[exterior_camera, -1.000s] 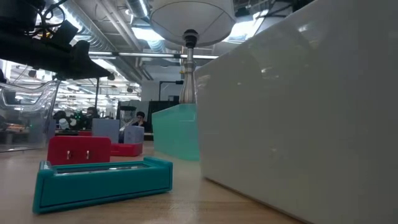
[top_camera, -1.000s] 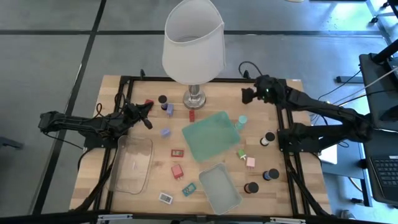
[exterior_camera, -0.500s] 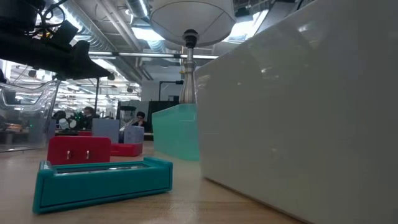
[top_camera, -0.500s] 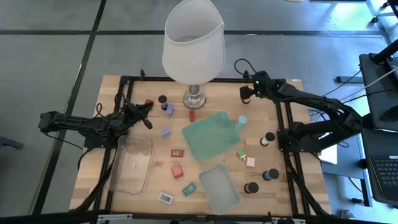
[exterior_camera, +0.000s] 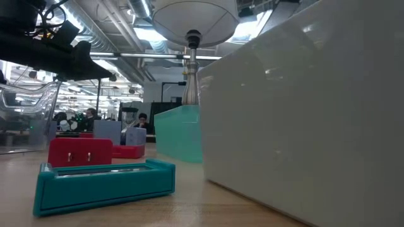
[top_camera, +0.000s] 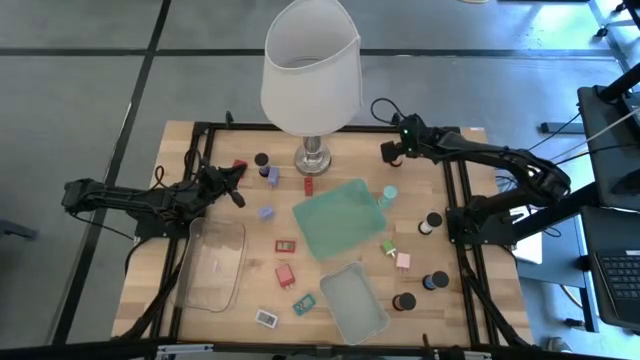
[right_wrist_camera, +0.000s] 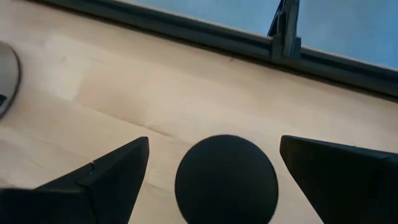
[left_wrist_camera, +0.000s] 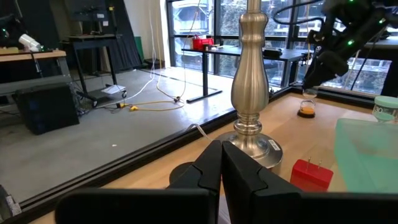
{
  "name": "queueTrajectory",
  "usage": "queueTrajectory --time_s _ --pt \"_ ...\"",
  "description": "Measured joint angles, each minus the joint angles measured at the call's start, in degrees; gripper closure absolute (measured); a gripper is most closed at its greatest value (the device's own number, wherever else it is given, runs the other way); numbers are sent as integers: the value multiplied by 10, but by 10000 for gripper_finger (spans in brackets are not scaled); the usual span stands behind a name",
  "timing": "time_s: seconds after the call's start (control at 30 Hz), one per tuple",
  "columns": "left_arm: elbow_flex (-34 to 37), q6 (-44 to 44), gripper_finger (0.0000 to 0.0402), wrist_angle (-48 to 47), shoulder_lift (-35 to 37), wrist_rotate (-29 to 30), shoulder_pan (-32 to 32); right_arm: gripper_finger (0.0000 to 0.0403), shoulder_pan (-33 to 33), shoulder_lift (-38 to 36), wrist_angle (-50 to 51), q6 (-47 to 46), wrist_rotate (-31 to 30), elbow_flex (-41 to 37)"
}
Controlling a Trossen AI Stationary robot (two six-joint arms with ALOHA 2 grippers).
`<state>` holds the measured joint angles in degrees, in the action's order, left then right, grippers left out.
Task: Pick & Place Office items
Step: Put the orange hourglass into the green bin
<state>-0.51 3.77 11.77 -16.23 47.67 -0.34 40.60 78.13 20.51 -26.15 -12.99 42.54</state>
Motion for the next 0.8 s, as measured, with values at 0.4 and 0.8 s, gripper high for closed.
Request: queueTrajectory --time_s 0.4,0.8 --pt "0 0 393 0 0 0 0 92 0 18 -1 0 -9 0" --pt "0 0 393 0 0 0 0 194 0 14 0 16 -19 0"
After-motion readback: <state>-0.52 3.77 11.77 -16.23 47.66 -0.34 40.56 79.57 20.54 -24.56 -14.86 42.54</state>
